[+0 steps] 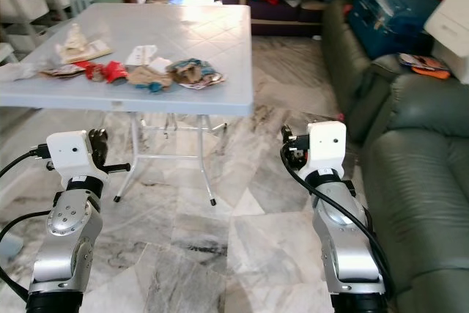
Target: Picking trash to rubbish bin
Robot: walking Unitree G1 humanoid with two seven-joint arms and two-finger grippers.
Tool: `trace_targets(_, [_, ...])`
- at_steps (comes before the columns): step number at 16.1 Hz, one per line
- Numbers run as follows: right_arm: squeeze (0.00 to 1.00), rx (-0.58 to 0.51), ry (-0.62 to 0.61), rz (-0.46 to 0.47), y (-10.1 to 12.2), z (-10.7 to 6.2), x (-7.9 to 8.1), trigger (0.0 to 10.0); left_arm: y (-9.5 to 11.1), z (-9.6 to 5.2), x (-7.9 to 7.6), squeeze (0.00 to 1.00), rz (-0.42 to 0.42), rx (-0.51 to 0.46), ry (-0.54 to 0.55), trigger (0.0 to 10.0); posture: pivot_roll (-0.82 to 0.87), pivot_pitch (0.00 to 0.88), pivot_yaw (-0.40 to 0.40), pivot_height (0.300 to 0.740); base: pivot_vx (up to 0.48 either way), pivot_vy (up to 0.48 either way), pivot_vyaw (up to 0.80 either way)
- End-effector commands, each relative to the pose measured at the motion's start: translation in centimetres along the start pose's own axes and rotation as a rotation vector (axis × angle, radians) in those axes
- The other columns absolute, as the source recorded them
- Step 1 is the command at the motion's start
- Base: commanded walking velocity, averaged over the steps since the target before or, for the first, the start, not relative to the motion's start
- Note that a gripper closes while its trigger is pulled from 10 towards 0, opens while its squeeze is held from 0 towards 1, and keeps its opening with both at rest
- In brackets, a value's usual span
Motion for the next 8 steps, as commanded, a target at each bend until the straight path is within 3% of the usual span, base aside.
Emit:
trace_targets(1, [1.0,-0.017,-0.012,0.0,0.4,0.2,-0.3,10.0,0.5,0.1,0.3,1.0,0.008,-0.024,0.016,10.0,-0.03,0.0,-0.038,0.74,0.0,0.0,0.0])
trace_targets(8, [1.0,-0.028,0.049,0.03,0.4,0.4,1.1,10.0,0.7,0.3,0.8,1.0,0.052,-0.044,0.057,10.0,-0.02,0.0,-0.035,0.74,0.0,0.0,0.0])
Point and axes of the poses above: a point about 5 cm out from each wrist's last joint towards the gripper, its own z axis pointing out of the wrist towards the gripper, its own y axis along the axis of the wrist's last joint, x = y × z, the point moved 5 cm from there along z, pointing out of the wrist towards the gripper, and after that the axes turned 9 degrees about z, right-handed, at the moved point
